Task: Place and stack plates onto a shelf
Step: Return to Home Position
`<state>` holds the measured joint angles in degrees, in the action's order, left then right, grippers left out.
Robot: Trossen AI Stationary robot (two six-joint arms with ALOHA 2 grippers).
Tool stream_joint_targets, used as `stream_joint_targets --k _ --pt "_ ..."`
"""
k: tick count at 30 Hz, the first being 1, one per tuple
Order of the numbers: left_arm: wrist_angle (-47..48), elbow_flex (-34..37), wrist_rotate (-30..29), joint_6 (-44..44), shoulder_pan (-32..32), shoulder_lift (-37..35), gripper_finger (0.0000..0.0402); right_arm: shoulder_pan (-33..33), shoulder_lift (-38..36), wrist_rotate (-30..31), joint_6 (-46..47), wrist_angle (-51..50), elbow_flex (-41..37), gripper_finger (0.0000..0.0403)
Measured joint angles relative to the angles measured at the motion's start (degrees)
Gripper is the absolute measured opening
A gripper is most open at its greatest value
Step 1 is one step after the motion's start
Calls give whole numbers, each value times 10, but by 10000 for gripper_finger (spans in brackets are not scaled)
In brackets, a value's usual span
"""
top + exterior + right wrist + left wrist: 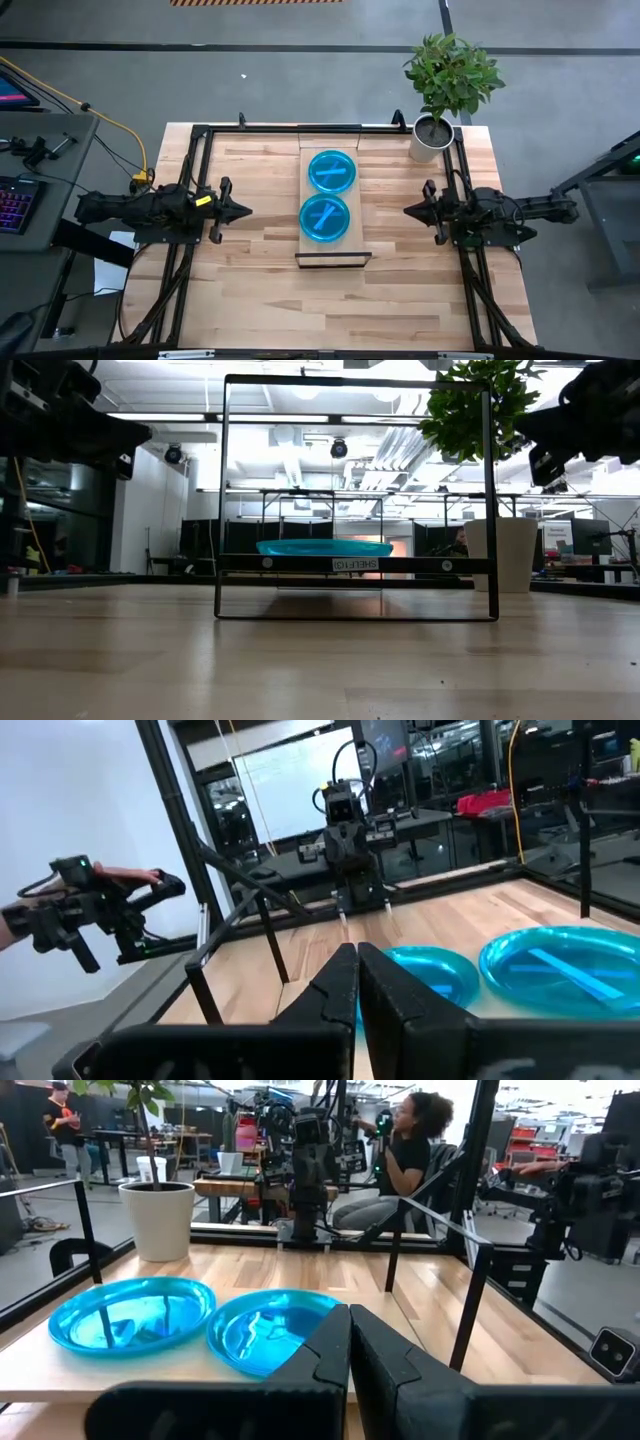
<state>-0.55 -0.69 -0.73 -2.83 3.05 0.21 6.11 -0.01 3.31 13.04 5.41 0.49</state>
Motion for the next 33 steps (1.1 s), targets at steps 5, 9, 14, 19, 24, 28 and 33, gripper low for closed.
stream_joint_targets --k 5,9,14,19,24,28,33 --pt "0 0 0 0 0 0 1 0 0 -1 0 -8 0 0" --pt "0 0 0 0 0 0 1 0 0 -1 0 -17 0 0" --pt "0 0 0 0 0 0 1 0 0 -1 0 -32 0 0" --pt "0 0 0 0 0 0 0 0 5 -1 0 -39 0 0" --pt "0 0 0 0 0 0 0 0 7 -1 0 -39 0 0" --pt "-1 0 0 0 0 0 0 0 7 -1 0 -39 0 0" --pt "-1 0 0 0 0 0 0 0 7 -1 0 -39 0 0"
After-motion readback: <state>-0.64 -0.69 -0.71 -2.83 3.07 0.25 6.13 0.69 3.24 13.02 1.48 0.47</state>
